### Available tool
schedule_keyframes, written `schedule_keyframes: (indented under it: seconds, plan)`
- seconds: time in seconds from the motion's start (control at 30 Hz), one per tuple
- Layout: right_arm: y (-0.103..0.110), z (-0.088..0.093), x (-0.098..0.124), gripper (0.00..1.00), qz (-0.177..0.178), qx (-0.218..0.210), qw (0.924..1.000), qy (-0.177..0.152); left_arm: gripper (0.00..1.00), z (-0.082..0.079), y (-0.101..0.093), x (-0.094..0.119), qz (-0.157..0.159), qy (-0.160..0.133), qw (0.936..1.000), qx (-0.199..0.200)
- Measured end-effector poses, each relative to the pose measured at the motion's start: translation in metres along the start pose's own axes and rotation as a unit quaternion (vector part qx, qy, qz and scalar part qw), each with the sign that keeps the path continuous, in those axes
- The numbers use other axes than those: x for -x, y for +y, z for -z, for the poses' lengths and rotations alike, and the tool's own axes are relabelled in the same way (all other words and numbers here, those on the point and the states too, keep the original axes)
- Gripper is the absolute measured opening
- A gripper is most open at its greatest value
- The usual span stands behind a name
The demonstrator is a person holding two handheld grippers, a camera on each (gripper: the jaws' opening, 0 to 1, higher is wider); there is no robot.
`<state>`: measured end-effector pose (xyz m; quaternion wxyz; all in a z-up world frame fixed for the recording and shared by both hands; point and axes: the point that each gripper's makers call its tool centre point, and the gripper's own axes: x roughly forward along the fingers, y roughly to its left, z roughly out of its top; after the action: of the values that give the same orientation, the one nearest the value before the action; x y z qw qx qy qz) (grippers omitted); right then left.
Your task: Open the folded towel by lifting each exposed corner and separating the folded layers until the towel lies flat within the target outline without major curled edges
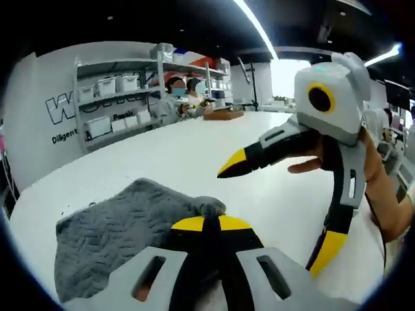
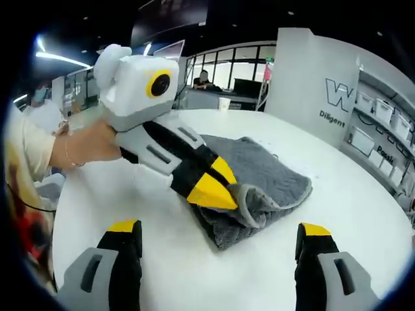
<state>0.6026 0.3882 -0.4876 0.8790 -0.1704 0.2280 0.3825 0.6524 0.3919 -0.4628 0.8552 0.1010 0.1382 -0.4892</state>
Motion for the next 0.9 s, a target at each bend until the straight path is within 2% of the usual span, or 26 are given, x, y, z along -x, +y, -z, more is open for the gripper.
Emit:
schedule_keyframes:
  seconds: [0.23,0.53,0.6,0.73,0.9]
  plan:
    - [-0.001,0.003,-0.001,0.99,0.002,-0.002,1.0000,0.006,0.03,-0.011,0.037,0.016,-0.049,-0.027,0.9982,0.020]
    - [-0.001,0.007,-0.003,0.99,0.002,0.000,0.9999,0.017,0.03,-0.008,0.082,0.040,-0.113,-0.031,0.9929,0.022]
    - [-0.001,0.008,-0.003,0.99,0.002,0.001,0.9998,0.018,0.03,-0.007,0.086,0.042,-0.118,-0.031,0.9923,0.022]
    - [0.000,0.010,-0.004,0.99,0.002,0.003,0.9997,0.024,0.03,-0.002,0.117,0.062,-0.171,-0.028,0.9849,0.010]
    - [0.000,0.013,-0.006,0.99,0.000,0.004,0.9995,0.031,0.03,0.006,0.139,0.077,-0.203,-0.025,0.9788,0.002]
